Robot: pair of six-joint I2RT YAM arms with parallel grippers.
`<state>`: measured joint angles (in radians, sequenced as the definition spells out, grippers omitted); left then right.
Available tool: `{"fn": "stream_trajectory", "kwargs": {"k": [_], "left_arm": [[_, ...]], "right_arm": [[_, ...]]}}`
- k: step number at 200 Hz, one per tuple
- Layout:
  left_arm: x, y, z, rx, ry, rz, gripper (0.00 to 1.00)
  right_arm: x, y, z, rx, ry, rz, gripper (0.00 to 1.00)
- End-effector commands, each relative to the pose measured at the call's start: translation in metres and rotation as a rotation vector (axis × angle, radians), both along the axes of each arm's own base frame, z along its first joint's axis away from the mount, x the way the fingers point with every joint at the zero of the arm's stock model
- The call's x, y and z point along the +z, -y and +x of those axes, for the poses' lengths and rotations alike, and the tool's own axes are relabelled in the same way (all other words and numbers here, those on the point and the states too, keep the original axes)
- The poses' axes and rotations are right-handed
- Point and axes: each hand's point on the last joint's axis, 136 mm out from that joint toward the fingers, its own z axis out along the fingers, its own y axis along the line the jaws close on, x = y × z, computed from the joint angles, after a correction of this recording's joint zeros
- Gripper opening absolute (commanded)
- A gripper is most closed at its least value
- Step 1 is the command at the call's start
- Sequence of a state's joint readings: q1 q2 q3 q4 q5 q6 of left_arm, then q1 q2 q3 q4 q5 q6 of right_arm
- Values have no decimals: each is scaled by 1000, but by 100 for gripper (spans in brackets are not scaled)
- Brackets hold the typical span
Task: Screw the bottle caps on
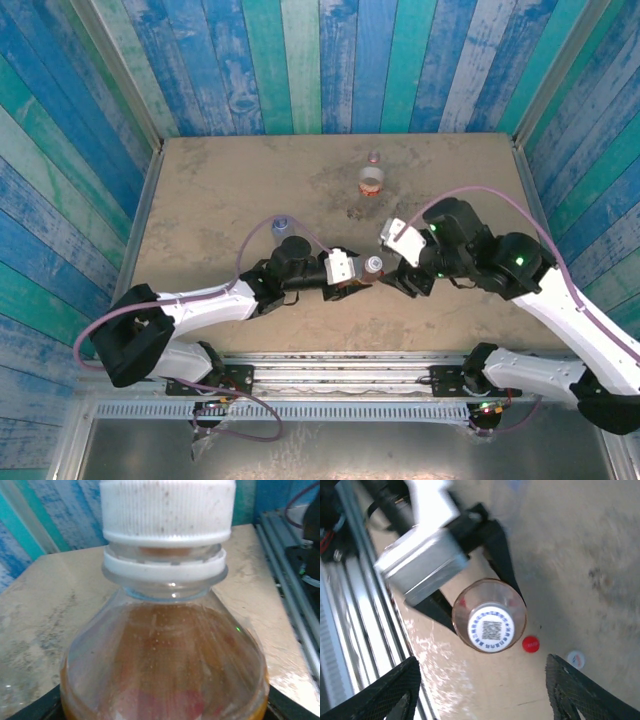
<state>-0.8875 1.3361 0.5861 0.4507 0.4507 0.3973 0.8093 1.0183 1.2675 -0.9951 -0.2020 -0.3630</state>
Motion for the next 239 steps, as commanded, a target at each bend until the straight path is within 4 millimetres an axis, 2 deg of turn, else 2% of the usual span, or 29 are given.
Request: {"fn": "stream_trajectory", "kwargs": {"k": [1, 25, 58, 125, 189, 239], "left_arm": [[16, -3, -26, -131, 12, -23, 54], [21, -3, -41, -221, -18, -44, 55], [21, -2, -46, -251, -36, -48, 56], [22, -2, -47, -260, -39, -52, 56], [22, -3, -48, -259, -43, -47, 56], [19, -3, -40, -215, -38, -38, 56]], "right_arm": [[-5, -6, -22, 362, 159, -64, 68], [-6, -2, -21, 414, 161, -135, 62], [-10, -5, -23, 446, 119, -156, 55], [-15, -17, -22, 463, 66, -136, 52], [-24, -27, -19, 479, 15, -133, 40], [-24, -29, -18, 463, 1, -130, 23]]}}
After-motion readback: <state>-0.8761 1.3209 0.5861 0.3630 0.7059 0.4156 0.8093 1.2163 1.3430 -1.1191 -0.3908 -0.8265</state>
